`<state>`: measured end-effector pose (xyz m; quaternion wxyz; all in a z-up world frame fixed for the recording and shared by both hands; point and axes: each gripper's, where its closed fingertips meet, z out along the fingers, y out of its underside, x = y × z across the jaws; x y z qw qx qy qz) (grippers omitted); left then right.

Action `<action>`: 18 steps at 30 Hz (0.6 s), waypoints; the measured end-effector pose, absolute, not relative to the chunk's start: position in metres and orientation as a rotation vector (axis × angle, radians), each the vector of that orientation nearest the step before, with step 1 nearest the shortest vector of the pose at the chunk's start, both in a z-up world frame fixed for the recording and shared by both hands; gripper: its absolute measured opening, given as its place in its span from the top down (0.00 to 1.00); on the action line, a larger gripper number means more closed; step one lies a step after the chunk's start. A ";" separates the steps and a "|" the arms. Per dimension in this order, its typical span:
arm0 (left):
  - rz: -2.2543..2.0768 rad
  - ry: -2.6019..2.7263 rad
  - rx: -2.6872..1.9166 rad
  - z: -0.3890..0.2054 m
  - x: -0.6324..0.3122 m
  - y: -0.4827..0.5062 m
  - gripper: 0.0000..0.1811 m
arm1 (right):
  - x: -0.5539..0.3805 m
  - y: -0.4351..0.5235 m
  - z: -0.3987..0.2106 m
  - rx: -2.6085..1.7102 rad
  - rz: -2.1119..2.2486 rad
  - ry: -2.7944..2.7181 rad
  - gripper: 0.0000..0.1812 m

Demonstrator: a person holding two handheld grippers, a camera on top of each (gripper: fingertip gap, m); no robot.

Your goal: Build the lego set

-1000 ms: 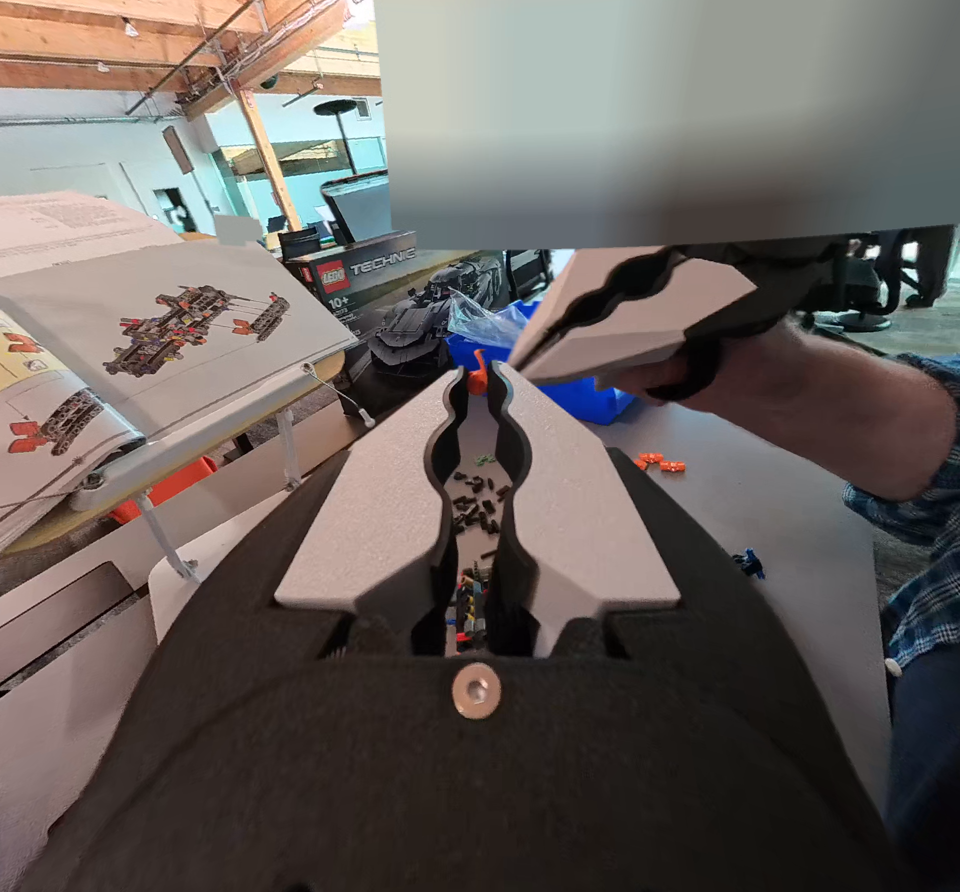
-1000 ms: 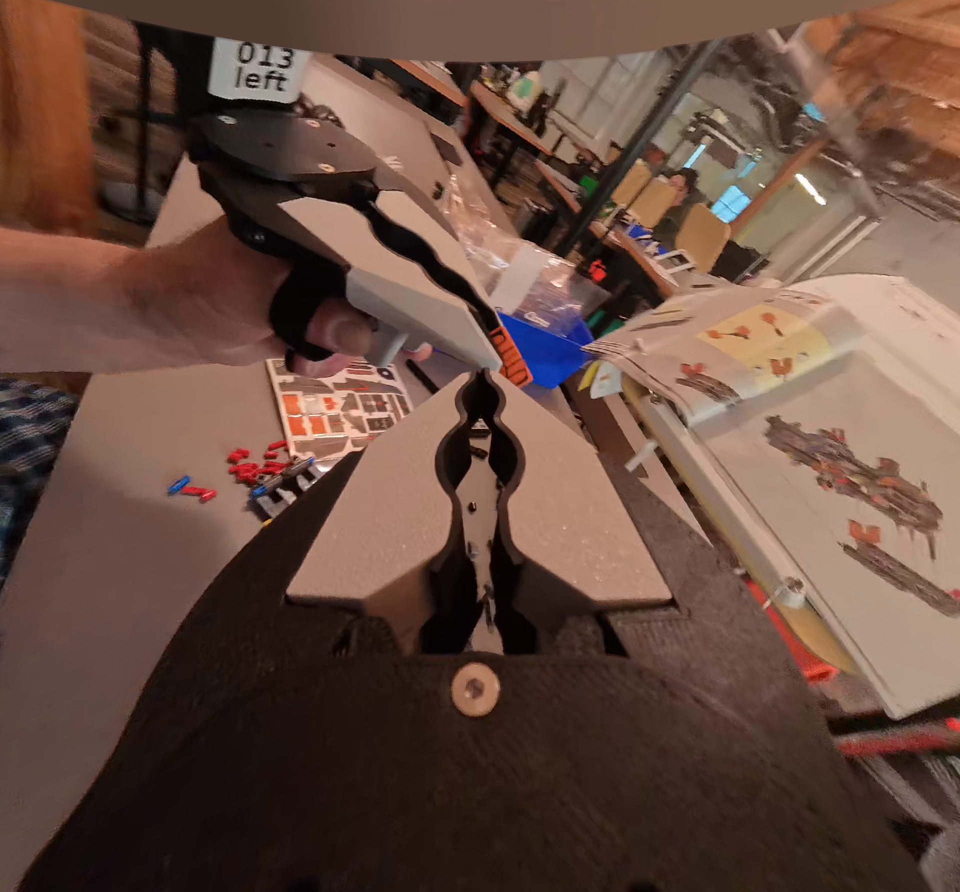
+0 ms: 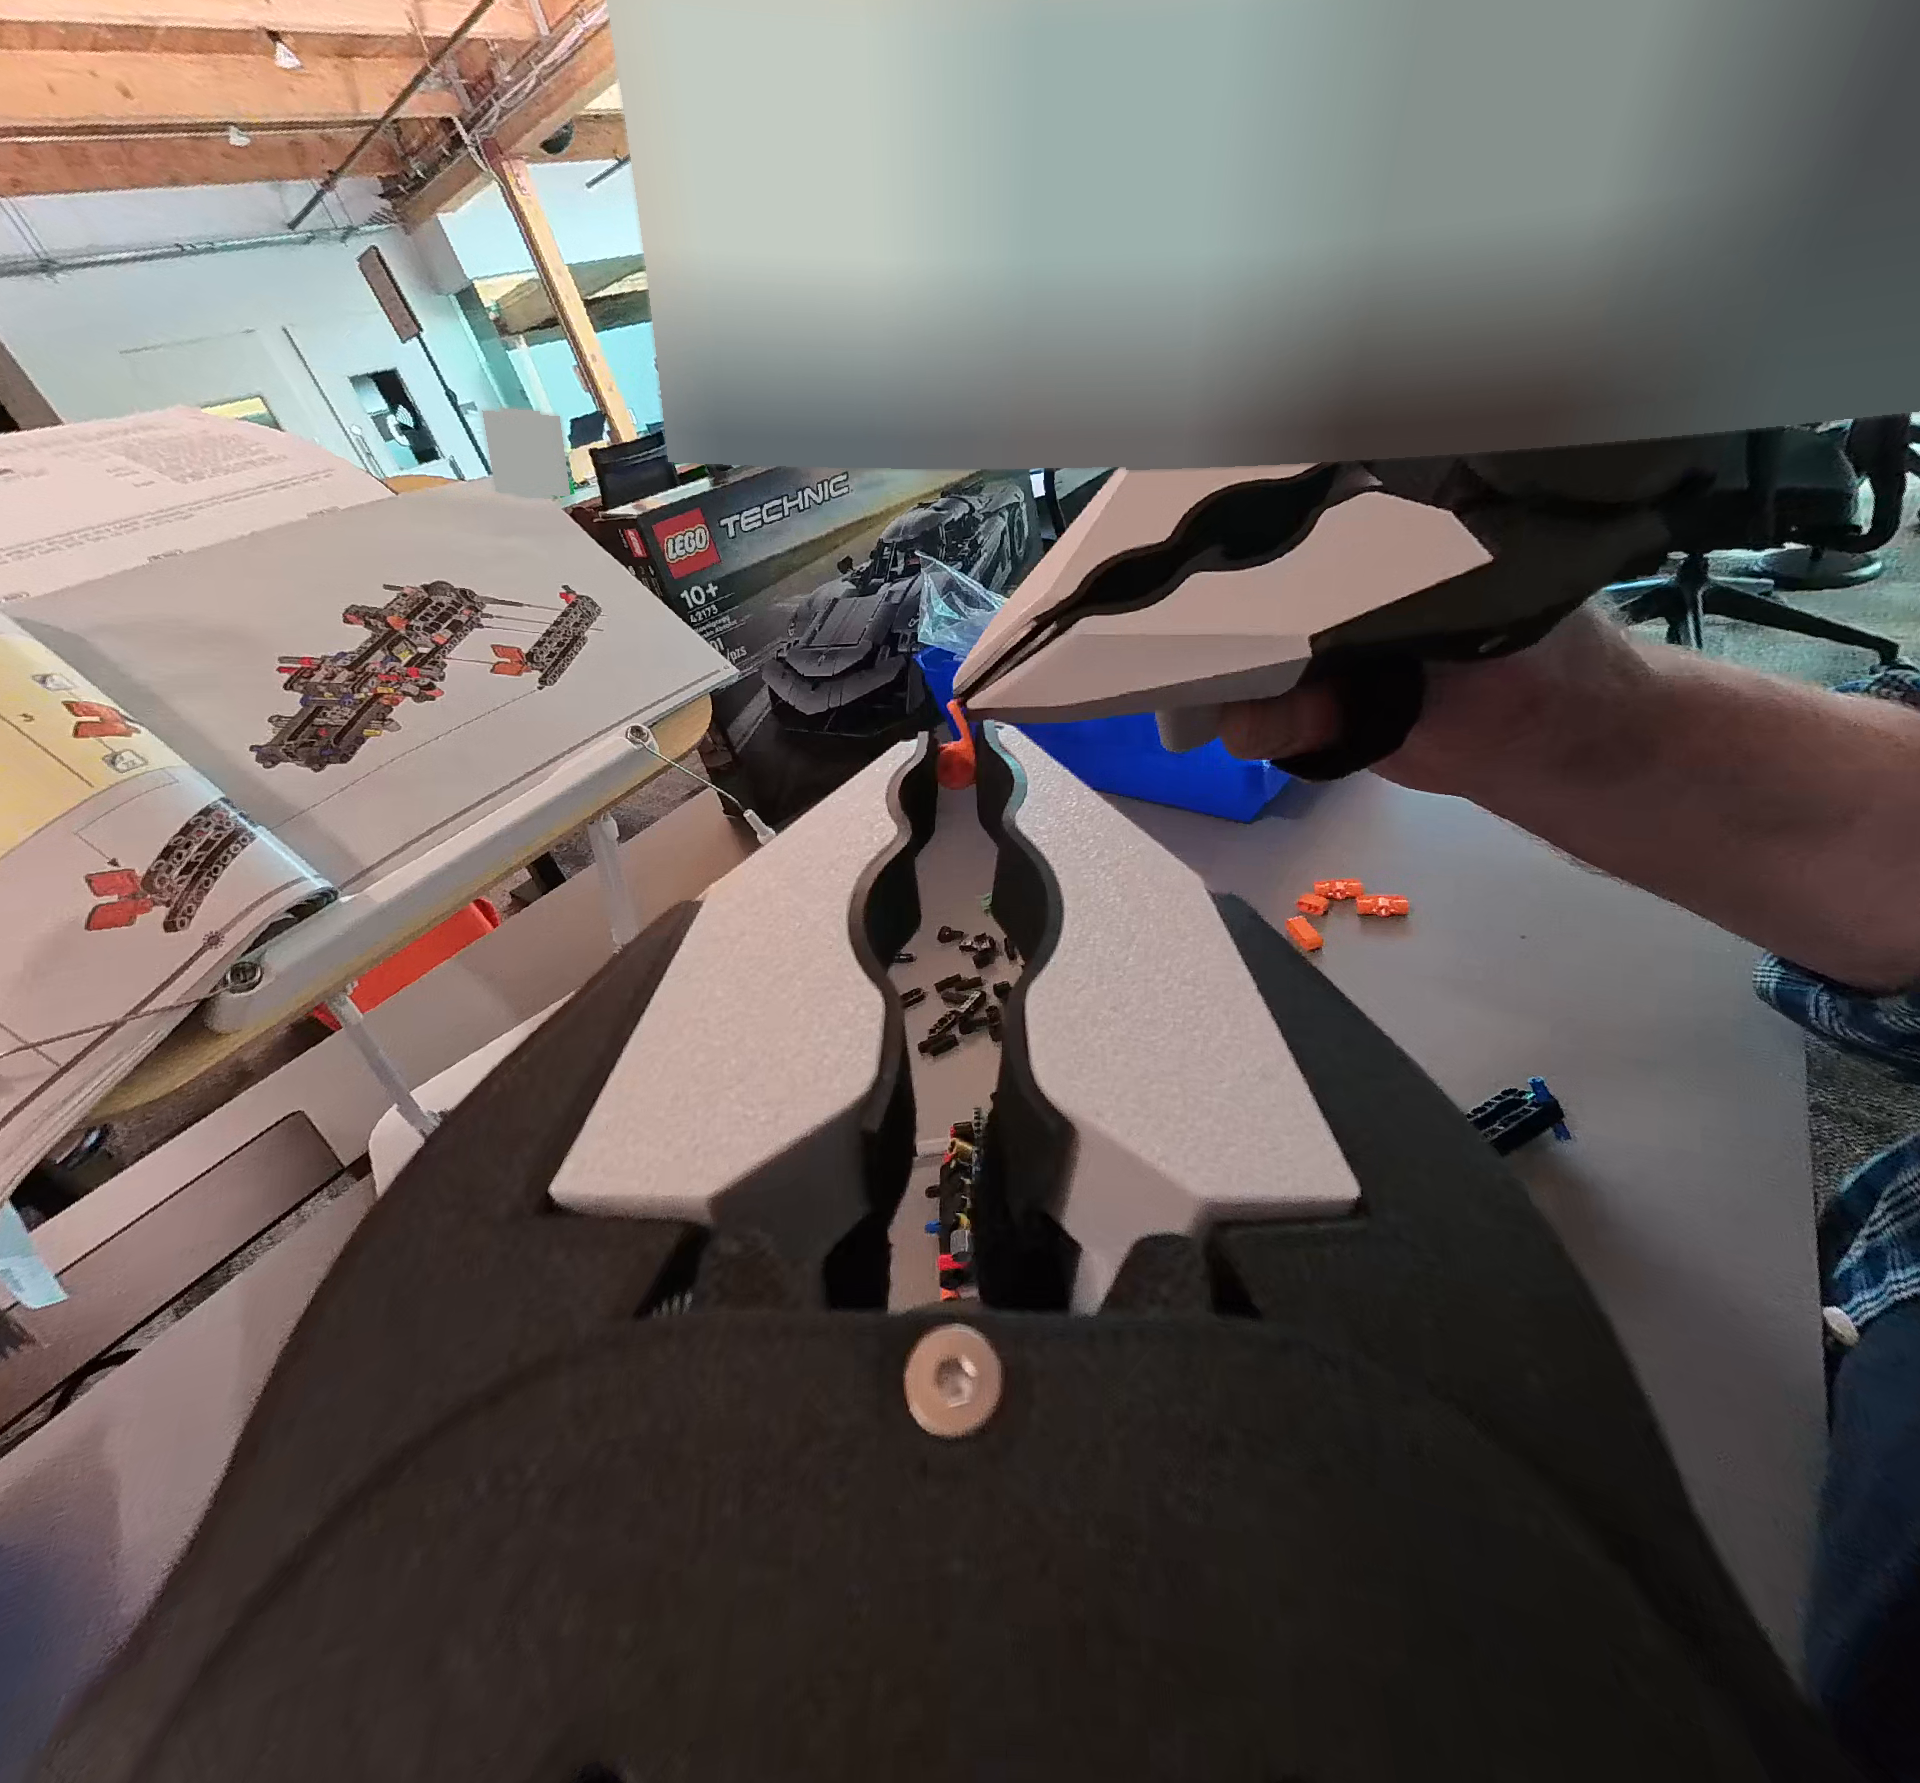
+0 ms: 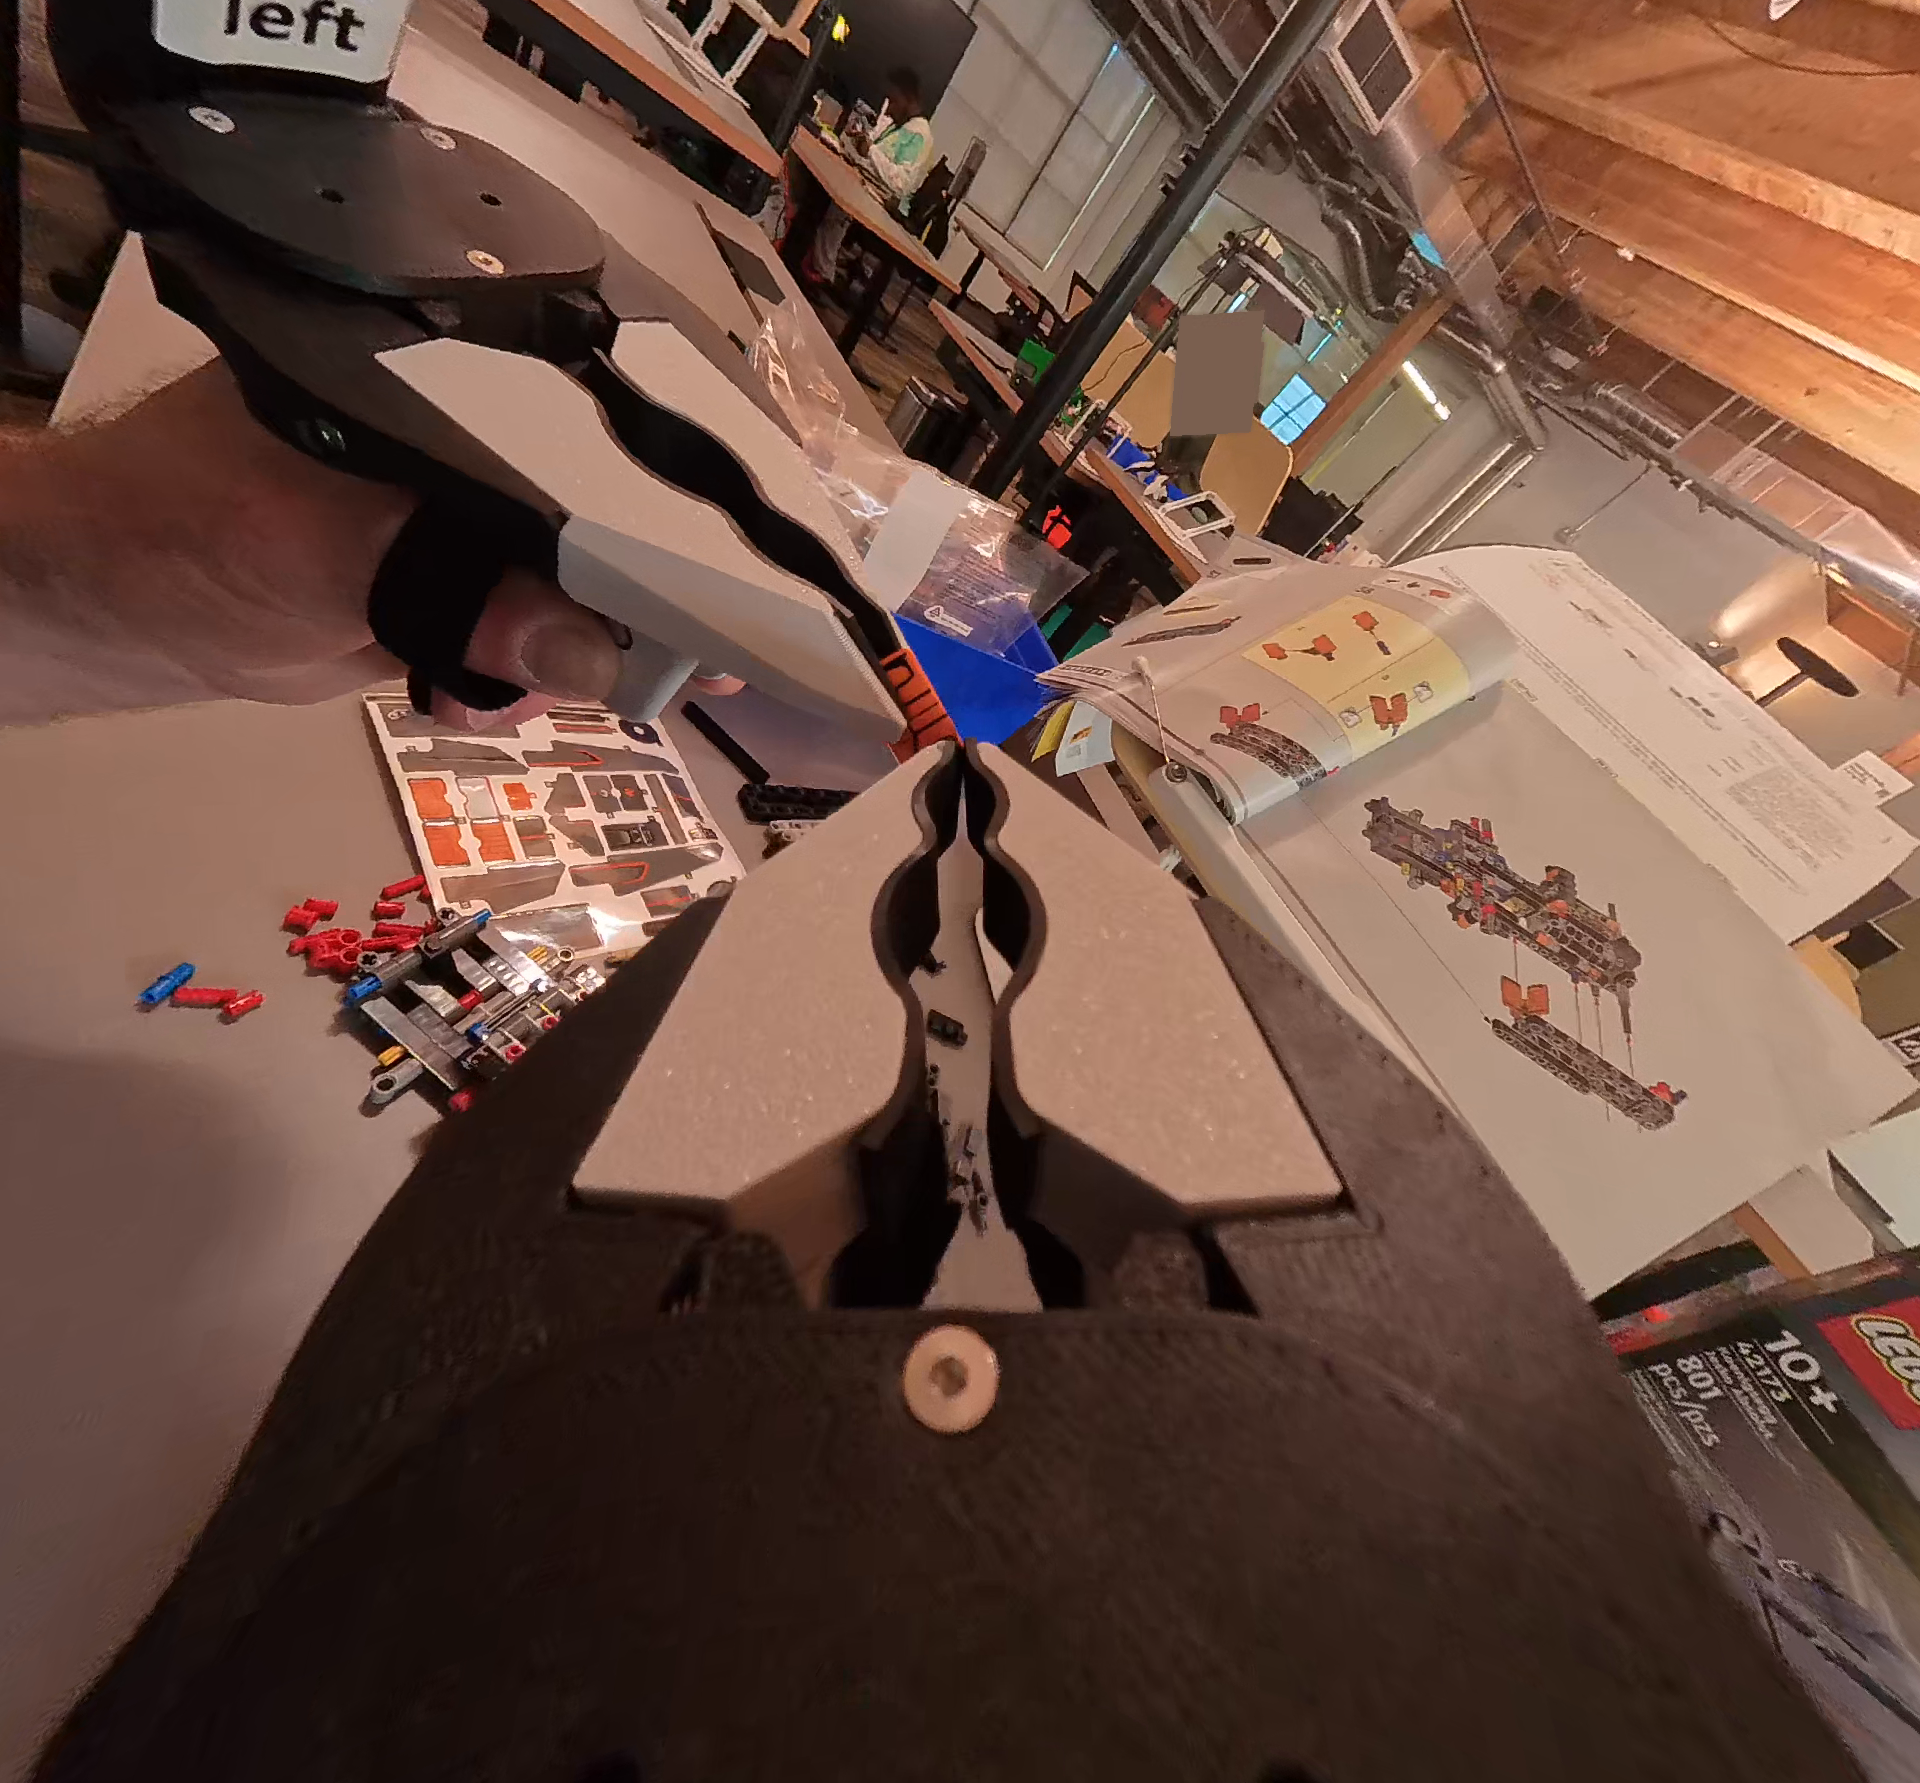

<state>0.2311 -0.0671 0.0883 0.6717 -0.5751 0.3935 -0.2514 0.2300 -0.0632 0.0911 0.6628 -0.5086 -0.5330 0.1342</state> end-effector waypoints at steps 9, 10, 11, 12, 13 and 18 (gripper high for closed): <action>-0.548 0.881 -1.310 0.090 0.231 -0.066 0.96 | 0.228 -0.063 0.092 -1.139 0.266 -1.198 0.98; -0.542 0.882 -1.314 0.090 0.231 -0.065 0.96 | 0.229 -0.063 0.092 -1.139 0.258 -1.199 0.98; -0.541 0.882 -1.316 0.090 0.231 -0.065 0.96 | 0.229 -0.063 0.092 -1.133 0.254 -1.195 0.99; -0.549 0.881 -1.319 0.090 0.231 -0.065 0.96 | 0.229 -0.063 0.092 -1.131 0.251 -1.195 0.99; -0.552 0.882 -1.327 0.089 0.231 -0.065 0.96 | 0.229 -0.062 0.092 -1.135 0.248 -1.197 0.99; -0.536 0.892 -1.334 0.089 0.231 -0.065 0.96 | 0.227 -0.063 0.090 -1.134 0.247 -1.220 0.99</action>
